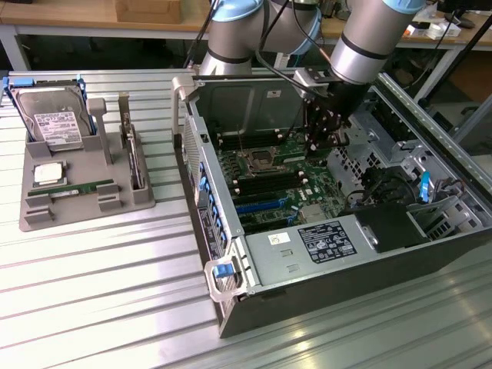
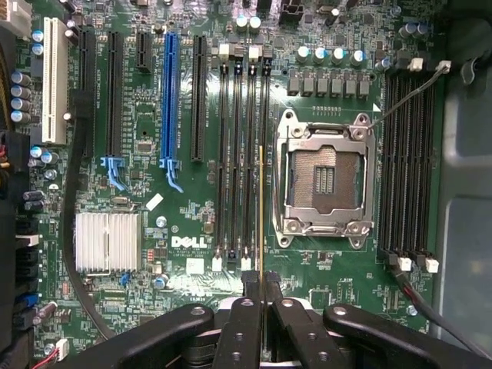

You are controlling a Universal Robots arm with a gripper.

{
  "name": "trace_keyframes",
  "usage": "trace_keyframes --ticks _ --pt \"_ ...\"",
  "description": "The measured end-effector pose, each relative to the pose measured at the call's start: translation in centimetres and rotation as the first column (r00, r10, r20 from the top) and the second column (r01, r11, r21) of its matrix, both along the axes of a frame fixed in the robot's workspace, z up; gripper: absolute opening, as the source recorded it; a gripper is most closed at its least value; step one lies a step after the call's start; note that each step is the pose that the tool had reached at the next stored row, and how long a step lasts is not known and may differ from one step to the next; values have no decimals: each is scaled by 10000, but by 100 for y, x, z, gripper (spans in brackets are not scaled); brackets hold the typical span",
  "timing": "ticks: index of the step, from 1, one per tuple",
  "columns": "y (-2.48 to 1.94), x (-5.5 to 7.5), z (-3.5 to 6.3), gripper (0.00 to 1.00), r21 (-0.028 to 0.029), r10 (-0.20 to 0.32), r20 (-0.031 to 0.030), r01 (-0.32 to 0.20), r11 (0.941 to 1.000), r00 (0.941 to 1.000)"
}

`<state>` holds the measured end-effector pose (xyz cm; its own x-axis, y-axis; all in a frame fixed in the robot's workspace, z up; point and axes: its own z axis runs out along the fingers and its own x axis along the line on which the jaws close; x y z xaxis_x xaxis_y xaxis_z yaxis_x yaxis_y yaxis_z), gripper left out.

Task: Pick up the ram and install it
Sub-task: 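Insert the ram into the slot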

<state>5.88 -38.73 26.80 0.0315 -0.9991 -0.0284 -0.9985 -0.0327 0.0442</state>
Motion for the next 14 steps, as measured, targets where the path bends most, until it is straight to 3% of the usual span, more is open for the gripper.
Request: trace_keyframes --ticks 7,10,13,14 --pt "-4 -148 -47 12 0 0 0 0 10000 10000" --pt "-62 -213 -59 12 -1 0 0 0 10000 10000" --pt "-205 -280 -68 12 -1 0 0 0 10000 10000" --pt "-221 -290 -71 12 -1 0 0 0 10000 10000"
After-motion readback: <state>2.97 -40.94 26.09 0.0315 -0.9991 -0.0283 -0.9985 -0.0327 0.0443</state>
